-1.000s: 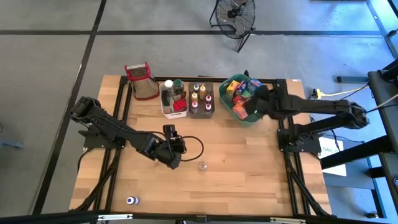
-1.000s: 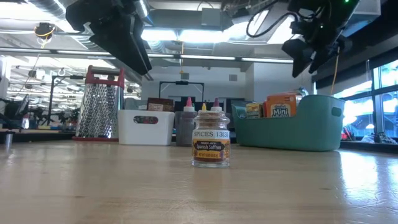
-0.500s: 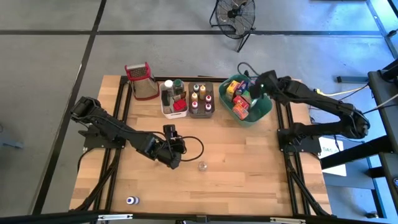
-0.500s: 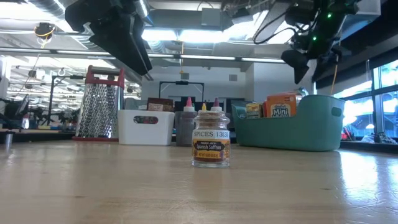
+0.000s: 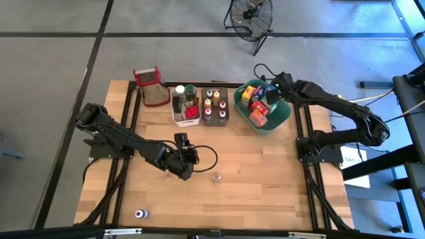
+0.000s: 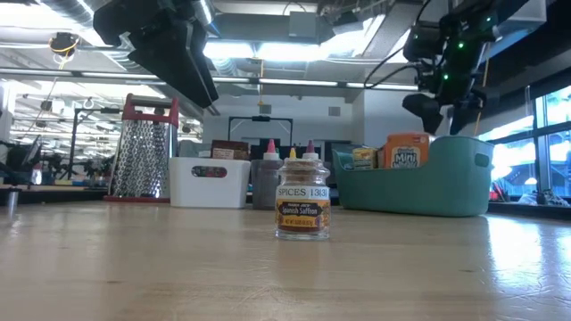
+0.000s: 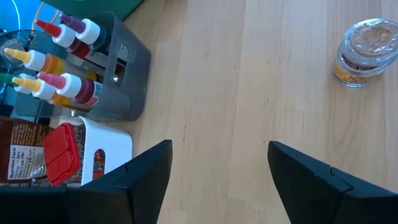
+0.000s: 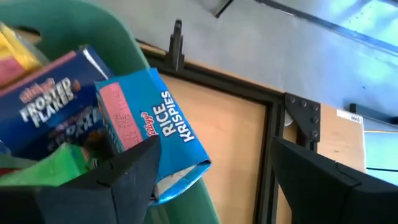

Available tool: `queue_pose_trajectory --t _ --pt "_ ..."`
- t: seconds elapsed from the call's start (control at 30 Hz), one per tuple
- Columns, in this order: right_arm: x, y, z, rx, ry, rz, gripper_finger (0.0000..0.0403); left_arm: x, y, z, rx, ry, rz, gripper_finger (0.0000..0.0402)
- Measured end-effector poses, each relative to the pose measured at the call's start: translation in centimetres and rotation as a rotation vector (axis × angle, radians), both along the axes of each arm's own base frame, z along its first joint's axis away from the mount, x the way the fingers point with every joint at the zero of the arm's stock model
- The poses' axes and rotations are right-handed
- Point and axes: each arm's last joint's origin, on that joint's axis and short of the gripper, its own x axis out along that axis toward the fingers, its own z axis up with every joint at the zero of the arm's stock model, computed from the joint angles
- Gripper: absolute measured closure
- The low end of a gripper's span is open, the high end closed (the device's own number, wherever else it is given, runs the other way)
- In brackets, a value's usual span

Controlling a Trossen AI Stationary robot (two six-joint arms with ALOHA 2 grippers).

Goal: Pick & Place Kitchen Items
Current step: Adjust the blue cereal box into the right green bin, then put the brown spice can into the left white bin

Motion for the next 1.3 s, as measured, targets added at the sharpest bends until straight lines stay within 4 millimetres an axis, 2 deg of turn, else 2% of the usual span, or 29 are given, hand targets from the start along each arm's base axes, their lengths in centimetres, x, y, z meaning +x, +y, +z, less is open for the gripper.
queue_pose_trajectory --t 0.37,0.8,0.9,1.1,1.3 --pt "0.8 0.9 -0.5 0.049 -0.013 0.052 0.0098 0.0 0.0 0.0 -0.001 0.000 0.001 0.0142" --pt "0.5 1.1 -0.6 0.059 0.015 0.041 0.0098 0.0 -0.1 0.0 -0.009 -0.007 0.012 0.0142" --pt "0.5 1.1 0.1 0.043 0.010 0.050 0.0098 0.0 -0.1 0.0 -0.009 -0.007 0.012 0.0140" --pt "0.5 1.5 2.8 0.001 -0.073 0.102 0.0098 0.0 -0.1 0.0 -0.005 -0.004 0.007 0.0140" --pt "1.2 3.1 4.7 0.037 -0.173 0.252 0.0098 0.0 0.0 0.0 -0.005 -0.003 0.006 0.0141"
